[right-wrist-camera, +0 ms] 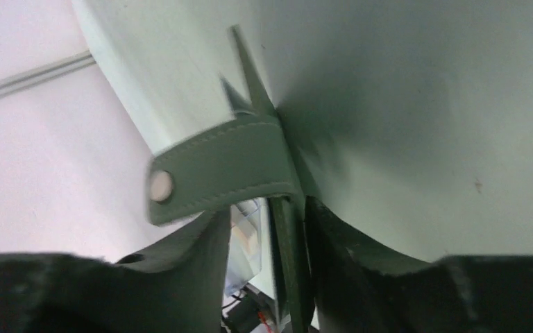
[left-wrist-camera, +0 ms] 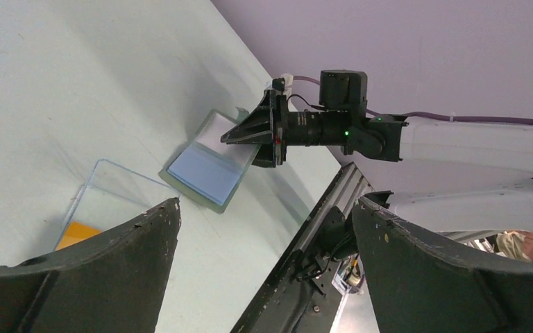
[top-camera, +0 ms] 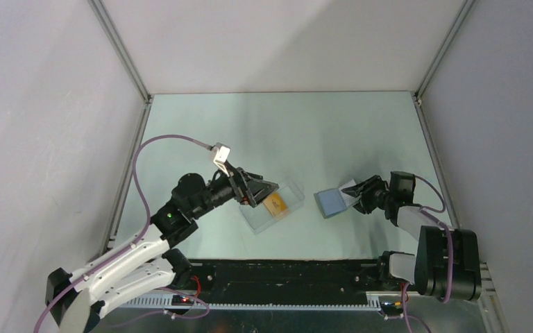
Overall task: Put the credit cards into the card holder
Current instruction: Open the card holder at the center of the board.
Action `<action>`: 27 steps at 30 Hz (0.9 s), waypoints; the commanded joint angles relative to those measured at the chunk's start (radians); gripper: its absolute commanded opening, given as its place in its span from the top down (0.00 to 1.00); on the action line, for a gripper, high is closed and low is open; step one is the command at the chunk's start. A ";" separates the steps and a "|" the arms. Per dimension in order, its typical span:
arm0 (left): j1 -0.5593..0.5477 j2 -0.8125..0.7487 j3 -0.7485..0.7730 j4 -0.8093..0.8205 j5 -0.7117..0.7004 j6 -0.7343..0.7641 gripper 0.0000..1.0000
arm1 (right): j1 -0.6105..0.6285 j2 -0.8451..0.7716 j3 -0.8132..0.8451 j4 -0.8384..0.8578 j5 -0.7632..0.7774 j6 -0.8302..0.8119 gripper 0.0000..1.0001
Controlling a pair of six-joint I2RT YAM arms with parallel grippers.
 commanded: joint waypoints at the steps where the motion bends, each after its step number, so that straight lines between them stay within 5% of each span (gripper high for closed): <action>1: 0.005 -0.023 0.032 0.053 0.009 -0.002 0.03 | 0.001 -0.064 0.003 -0.119 0.033 -0.007 0.47; 5: 0.005 -0.026 0.029 0.053 0.009 -0.002 0.03 | -0.008 -0.143 0.005 -0.246 0.063 0.003 0.16; 9: 0.004 -0.031 0.020 0.052 0.009 0.001 0.03 | -0.019 -0.253 0.028 -0.418 0.131 -0.007 0.01; 20: 0.005 -0.041 0.001 -0.086 -0.113 -0.007 0.00 | -0.035 -0.516 0.114 -0.700 0.442 -0.077 0.01; 27: 0.022 -0.005 0.039 -0.399 -0.310 -0.162 0.00 | -0.021 -0.433 0.253 -0.691 0.365 -0.230 0.01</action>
